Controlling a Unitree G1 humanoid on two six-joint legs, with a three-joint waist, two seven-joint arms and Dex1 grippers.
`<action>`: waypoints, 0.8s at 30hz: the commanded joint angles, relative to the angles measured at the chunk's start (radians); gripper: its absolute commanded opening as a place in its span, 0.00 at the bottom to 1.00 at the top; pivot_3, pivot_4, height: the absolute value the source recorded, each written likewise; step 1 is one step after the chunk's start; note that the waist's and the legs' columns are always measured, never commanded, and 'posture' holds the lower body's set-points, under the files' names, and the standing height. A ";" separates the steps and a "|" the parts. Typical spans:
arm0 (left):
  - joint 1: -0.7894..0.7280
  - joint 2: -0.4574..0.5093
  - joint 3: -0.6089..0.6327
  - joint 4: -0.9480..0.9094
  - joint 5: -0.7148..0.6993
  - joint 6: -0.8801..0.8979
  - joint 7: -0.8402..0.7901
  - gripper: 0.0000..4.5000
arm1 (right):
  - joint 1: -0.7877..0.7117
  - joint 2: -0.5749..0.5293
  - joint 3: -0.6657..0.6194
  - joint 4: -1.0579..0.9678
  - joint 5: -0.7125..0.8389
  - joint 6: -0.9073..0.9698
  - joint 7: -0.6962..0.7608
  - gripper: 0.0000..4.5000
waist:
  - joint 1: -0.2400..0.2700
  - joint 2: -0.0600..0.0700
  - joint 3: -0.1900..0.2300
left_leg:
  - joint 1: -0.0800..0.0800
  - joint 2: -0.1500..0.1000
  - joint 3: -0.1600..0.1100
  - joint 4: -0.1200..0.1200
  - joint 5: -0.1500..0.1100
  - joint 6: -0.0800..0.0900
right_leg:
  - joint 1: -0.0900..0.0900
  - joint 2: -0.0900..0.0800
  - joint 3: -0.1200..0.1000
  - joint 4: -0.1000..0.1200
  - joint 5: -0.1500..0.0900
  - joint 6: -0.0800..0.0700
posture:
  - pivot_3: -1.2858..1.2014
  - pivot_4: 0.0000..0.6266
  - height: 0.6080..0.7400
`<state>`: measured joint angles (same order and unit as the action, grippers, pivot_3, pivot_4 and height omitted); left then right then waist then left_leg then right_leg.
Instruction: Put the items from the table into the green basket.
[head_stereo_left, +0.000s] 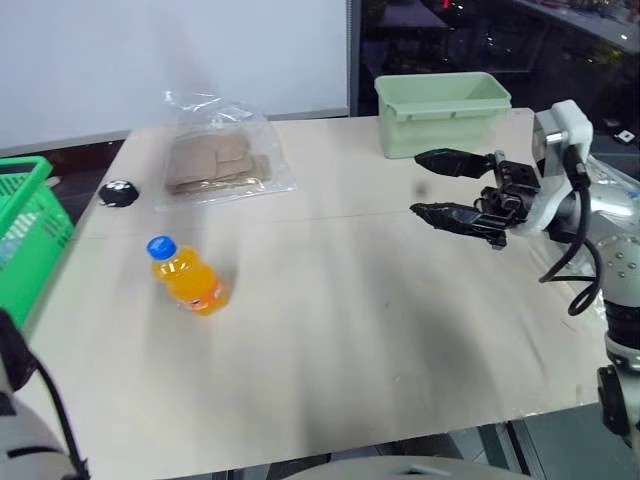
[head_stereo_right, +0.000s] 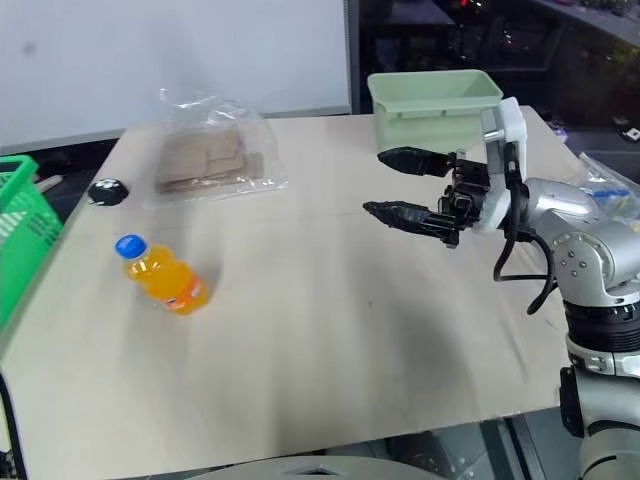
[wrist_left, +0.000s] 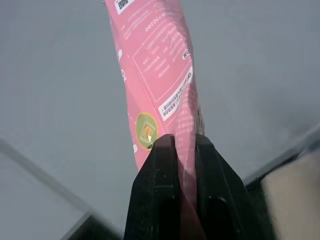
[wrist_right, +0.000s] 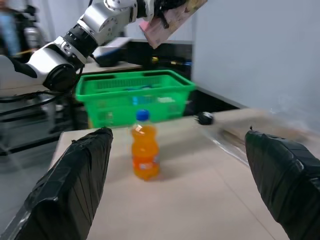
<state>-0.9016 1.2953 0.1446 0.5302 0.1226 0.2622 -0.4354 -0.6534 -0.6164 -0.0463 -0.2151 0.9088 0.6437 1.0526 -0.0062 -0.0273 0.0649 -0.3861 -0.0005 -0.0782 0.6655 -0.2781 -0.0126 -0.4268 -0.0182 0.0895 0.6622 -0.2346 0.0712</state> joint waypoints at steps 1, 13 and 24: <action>0.055 0.042 0.044 -0.002 0.012 -0.020 -0.010 0.00 | -0.033 0.007 -0.010 -0.010 -0.001 -0.008 0.016 1.00 | 0.020 0.000 0.000 | 0.000 0.000 -0.001 0.002 0.000 0.000 | 0.001 0.000 -0.001 0.000 0.000 0.000 | 0.56 0.00 1.00; 0.150 0.034 0.023 0.293 0.029 -0.203 -0.014 0.00 | -0.037 0.031 -0.019 -0.024 -0.064 -0.026 -0.024 1.00 | 0.044 -0.004 -0.004 | 0.008 0.003 -0.009 0.005 0.003 -0.005 | 0.013 0.003 -0.011 0.000 0.003 -0.004 | 0.56 0.00 1.00; 0.140 0.063 -0.036 0.546 0.083 -0.237 0.028 0.38 | 0.004 0.012 -0.039 -0.046 -0.091 -0.037 -0.039 1.00 | 0.034 -0.005 -0.004 | 0.007 0.003 -0.009 0.004 0.003 -0.005 | 0.013 0.003 -0.012 0.000 0.003 -0.005 | 0.54 0.00 1.00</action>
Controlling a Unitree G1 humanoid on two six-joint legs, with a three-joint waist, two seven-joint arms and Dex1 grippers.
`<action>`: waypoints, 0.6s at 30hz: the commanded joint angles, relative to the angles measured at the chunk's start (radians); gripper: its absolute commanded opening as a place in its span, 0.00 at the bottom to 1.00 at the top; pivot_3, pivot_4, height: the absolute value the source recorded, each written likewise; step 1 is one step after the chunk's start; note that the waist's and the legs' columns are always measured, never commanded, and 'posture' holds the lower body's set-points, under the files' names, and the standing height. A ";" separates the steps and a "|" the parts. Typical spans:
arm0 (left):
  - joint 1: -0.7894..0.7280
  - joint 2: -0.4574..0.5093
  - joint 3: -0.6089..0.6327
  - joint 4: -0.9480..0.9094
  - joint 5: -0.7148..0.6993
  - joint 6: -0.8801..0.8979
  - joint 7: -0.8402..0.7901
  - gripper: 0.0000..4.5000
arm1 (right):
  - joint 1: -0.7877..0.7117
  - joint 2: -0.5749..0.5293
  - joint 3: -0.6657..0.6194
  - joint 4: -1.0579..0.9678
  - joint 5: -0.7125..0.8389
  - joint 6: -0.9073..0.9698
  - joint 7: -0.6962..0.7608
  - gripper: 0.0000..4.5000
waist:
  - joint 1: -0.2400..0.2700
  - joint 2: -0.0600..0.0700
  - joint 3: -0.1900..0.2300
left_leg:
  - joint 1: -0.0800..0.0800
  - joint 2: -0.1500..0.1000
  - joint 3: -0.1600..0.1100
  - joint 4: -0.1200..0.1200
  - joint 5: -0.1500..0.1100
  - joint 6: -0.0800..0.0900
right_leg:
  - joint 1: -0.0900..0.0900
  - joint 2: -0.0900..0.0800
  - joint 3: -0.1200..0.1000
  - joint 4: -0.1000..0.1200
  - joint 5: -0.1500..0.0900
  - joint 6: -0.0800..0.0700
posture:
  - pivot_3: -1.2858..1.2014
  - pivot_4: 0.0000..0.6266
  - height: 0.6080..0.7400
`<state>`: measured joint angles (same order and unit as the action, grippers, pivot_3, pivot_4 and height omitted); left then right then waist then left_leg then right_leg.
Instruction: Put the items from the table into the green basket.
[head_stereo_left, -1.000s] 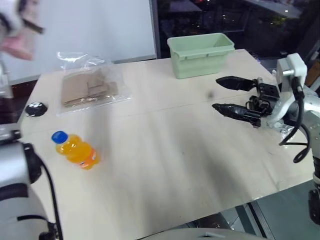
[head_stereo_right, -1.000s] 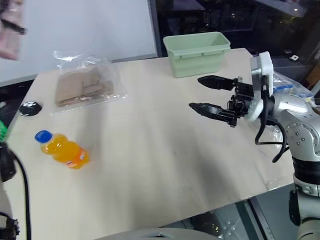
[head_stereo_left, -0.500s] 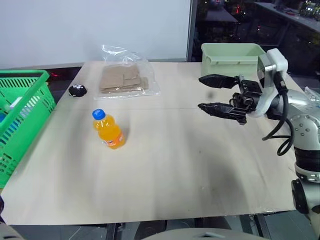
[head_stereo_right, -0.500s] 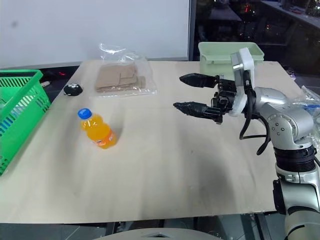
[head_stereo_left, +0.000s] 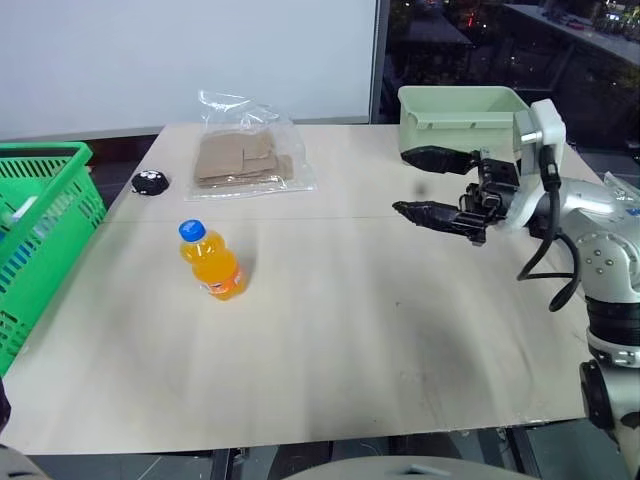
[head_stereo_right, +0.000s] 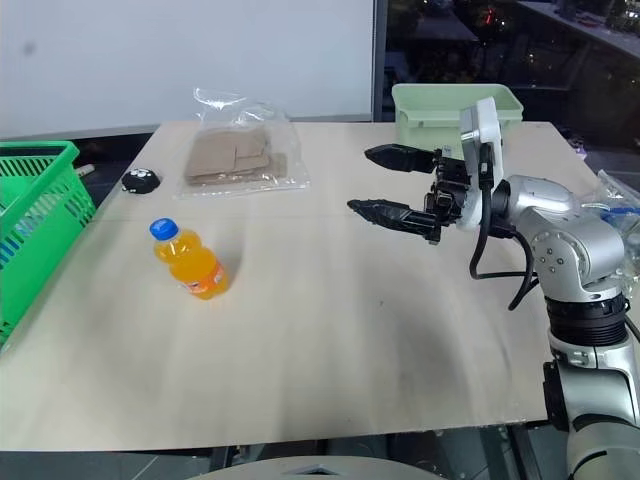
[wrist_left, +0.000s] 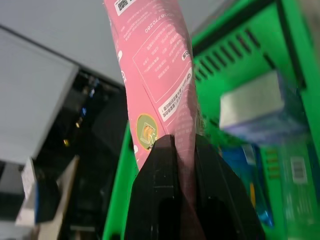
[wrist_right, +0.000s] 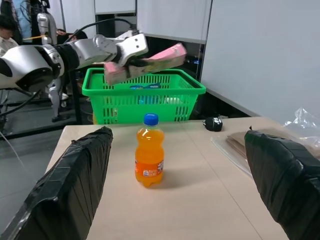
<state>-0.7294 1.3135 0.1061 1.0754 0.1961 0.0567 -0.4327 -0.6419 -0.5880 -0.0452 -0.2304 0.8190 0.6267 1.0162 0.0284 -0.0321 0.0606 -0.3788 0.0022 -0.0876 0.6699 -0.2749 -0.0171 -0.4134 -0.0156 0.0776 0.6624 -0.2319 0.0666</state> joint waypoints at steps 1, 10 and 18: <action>-0.045 0.039 0.008 0.002 0.002 -0.036 0.020 0.49 | -0.007 -0.017 -0.041 -0.029 -0.002 -0.020 -0.003 1.00 | -0.001 0.000 0.000 | 0.000 0.000 0.000 0.000 0.000 0.000 | 0.000 0.000 0.000 0.000 0.000 0.000 | 0.54 0.00 1.00; 0.030 -0.129 0.301 -0.310 -0.441 0.068 -0.374 0.59 | 0.030 -0.036 -0.053 -0.040 -0.025 -0.035 0.000 1.00 | -0.014 0.004 -0.004 | 0.000 0.000 0.000 0.001 0.000 0.000 | 0.000 -0.001 0.000 0.000 0.000 0.000 | 0.53 0.00 1.00; 0.697 -0.355 0.751 -1.082 -0.871 0.488 -0.563 0.59 | 0.093 -0.072 -0.082 -0.068 -0.026 -0.029 -0.015 1.00 | -0.096 0.009 -0.006 | 0.000 0.003 0.002 -0.001 0.000 0.000 | -0.002 -0.001 0.002 0.001 0.000 -0.002 | 0.53 0.00 1.00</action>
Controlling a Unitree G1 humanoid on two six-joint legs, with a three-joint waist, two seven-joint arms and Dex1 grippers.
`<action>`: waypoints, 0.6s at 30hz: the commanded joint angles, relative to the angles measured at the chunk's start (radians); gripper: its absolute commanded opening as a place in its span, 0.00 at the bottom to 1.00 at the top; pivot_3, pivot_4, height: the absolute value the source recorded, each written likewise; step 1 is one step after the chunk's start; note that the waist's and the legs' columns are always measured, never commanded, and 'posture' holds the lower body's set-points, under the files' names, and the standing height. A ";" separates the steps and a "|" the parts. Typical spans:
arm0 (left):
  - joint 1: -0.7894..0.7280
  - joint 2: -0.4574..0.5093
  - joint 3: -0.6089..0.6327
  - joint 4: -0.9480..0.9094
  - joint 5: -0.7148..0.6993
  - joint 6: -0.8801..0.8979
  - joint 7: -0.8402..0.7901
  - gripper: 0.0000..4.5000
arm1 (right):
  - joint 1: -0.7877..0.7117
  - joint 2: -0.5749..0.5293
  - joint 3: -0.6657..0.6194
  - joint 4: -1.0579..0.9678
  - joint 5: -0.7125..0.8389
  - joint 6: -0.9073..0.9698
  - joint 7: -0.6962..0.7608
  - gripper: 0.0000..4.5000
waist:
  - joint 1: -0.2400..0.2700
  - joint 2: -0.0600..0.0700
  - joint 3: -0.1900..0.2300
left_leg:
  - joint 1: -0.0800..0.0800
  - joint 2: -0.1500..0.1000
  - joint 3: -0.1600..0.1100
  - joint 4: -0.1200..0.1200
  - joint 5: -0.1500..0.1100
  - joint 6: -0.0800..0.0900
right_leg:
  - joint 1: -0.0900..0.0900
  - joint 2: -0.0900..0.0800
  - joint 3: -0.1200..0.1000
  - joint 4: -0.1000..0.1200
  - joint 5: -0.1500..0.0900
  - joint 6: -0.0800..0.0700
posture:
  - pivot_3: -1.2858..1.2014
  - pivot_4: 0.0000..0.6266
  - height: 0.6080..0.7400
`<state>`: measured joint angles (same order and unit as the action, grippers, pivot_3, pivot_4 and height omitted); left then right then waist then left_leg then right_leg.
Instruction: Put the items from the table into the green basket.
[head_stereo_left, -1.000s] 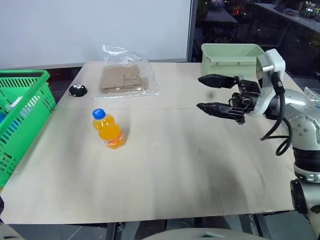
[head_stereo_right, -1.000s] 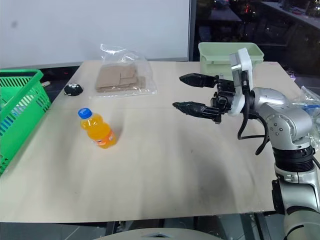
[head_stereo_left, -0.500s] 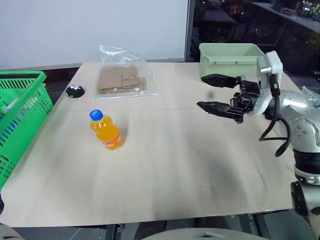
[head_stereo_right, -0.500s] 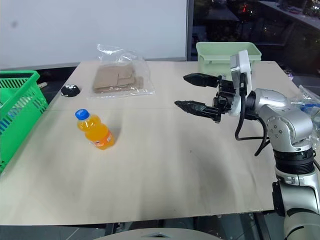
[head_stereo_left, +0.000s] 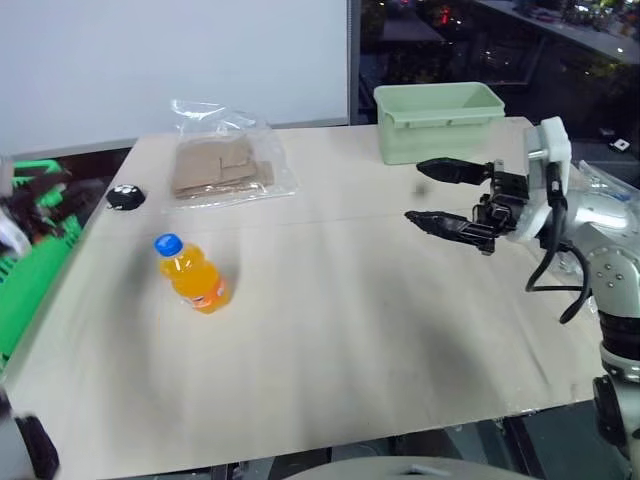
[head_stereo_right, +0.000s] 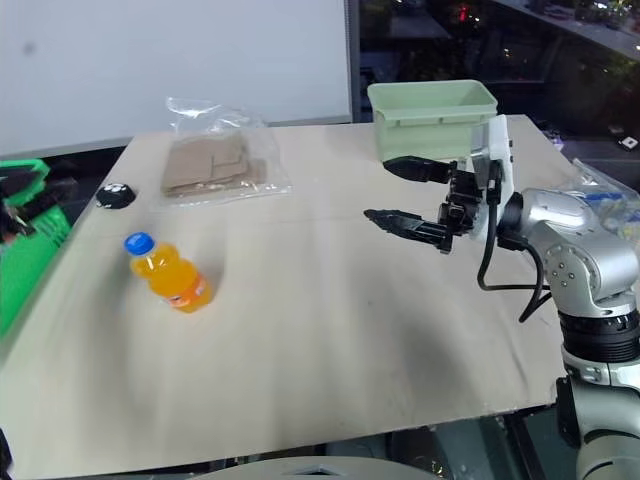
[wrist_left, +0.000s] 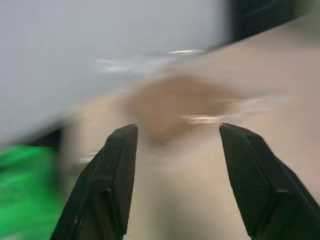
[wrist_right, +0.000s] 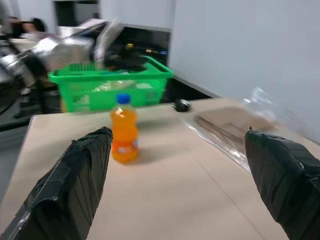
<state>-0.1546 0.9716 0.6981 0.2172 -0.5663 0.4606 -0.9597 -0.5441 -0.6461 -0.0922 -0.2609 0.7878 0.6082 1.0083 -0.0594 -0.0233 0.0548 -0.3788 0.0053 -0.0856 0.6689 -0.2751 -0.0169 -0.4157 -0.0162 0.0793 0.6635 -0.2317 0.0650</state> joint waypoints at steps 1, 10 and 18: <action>0.206 -0.038 0.188 -0.283 -0.114 0.094 -0.058 0.59 | -0.002 -0.020 -0.039 -0.036 0.006 -0.008 -0.007 1.00 | -0.012 0.001 0.000 | 0.000 0.001 0.000 0.000 0.000 0.000 | 0.000 0.001 0.000 -0.001 0.001 -0.001 | 0.53 0.00 1.00; 0.544 -0.202 0.167 -0.471 -0.118 0.087 -0.089 0.59 | 0.021 -0.049 -0.029 -0.005 -0.010 -0.009 0.019 1.00 | 0.024 0.006 0.001 | 0.022 0.001 0.005 -0.001 0.000 0.000 | 0.020 0.001 0.001 -0.004 -0.005 -0.002 | 0.54 0.00 1.00; 0.574 -0.315 0.029 -0.513 -0.016 -0.048 0.001 0.99 | 0.050 -0.056 -0.026 -0.013 -0.018 -0.005 0.040 1.00 | 0.034 0.003 -0.001 | 0.024 0.002 0.011 -0.001 0.000 0.000 | 0.024 -0.001 0.003 -0.007 -0.005 -0.002 | 0.53 0.00 1.00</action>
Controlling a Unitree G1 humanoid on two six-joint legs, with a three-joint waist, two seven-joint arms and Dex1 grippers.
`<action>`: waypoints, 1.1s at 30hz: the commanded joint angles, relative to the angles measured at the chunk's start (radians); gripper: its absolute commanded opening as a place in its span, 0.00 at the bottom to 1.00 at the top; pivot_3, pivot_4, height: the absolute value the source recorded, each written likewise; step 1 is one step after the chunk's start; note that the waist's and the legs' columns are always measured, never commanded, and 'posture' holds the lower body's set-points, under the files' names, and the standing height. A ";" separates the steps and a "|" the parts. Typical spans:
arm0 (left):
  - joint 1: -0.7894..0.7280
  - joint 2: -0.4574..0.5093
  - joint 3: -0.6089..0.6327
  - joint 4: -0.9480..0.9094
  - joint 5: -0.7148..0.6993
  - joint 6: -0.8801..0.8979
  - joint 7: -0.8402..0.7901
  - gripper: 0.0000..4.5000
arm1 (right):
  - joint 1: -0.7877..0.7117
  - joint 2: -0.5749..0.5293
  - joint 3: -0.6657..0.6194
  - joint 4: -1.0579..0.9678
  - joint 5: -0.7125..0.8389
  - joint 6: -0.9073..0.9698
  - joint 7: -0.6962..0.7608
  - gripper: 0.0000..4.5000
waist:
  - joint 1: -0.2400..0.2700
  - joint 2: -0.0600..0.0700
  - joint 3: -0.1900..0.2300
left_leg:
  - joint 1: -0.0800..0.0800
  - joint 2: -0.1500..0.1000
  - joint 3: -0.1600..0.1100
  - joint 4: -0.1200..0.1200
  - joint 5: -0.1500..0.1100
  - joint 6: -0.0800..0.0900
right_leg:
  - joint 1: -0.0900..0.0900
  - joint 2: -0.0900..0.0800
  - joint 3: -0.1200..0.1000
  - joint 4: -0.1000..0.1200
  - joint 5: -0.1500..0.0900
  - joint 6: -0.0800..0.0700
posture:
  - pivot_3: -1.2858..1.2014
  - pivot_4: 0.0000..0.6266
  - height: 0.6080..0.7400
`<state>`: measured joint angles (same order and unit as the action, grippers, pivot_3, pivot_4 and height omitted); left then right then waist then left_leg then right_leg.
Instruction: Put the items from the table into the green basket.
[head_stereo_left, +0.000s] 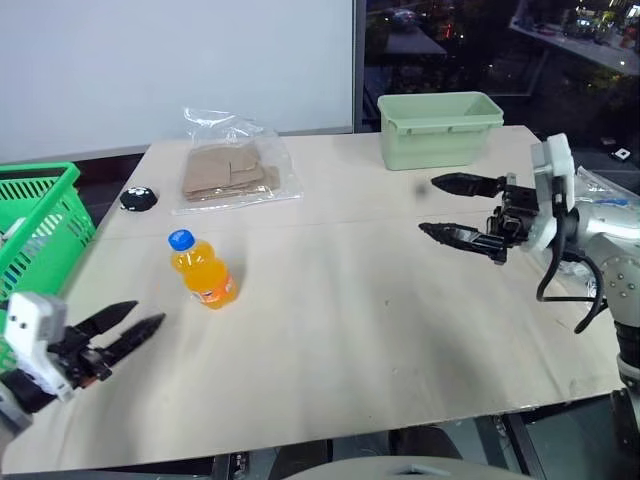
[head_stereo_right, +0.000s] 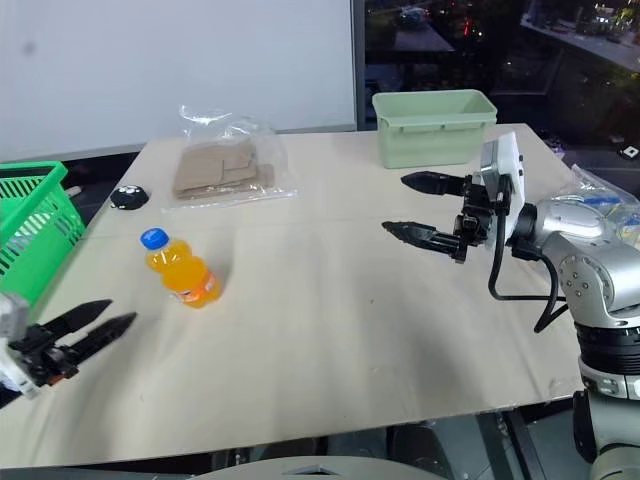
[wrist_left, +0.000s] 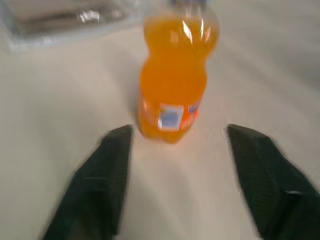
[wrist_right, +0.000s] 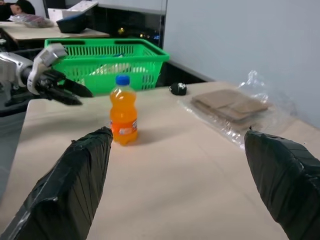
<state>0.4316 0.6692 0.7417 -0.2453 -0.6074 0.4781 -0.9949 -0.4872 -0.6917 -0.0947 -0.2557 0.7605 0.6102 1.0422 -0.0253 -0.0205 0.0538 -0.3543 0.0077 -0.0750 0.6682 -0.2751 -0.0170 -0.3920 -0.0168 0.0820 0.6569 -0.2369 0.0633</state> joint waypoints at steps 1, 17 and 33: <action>-0.011 -0.023 -0.040 -0.054 0.051 -0.096 0.042 0.99 | -0.005 -0.010 -0.026 -0.022 0.012 -0.003 0.004 1.00 | 0.001 0.000 0.000 | 0.000 0.000 0.000 0.000 0.000 0.000 | 0.000 0.000 0.000 0.000 0.000 0.000 | 0.53 0.00 1.00; -0.259 -0.117 -0.273 0.123 0.190 -0.332 0.189 0.99 | 0.026 -0.037 -0.039 -0.065 0.036 0.019 0.015 1.00 | 0.005 0.003 0.000 | -0.002 0.001 0.002 -0.001 0.000 0.000 | -0.003 0.001 0.002 -0.001 0.000 0.000 | 0.51 0.00 1.00; -0.314 -0.151 -0.334 0.164 0.224 -0.374 0.284 0.99 | 0.061 -0.084 -0.067 -0.120 0.170 0.069 0.088 1.00 | 0.004 0.003 -0.001 | -0.003 0.001 0.002 -0.001 0.000 0.000 | -0.003 0.001 0.002 -0.001 0.000 0.000 | 0.51 0.00 1.00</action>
<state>0.1339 0.5173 0.4164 -0.0802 -0.3891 0.1228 -0.7201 -0.4173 -0.7646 -0.1295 -0.3522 0.9111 0.6794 1.1250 -0.0211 -0.0176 0.0532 -0.3573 0.0083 -0.0727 0.6677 -0.2753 -0.0167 -0.3954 -0.0157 0.0838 0.6554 -0.2368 0.0635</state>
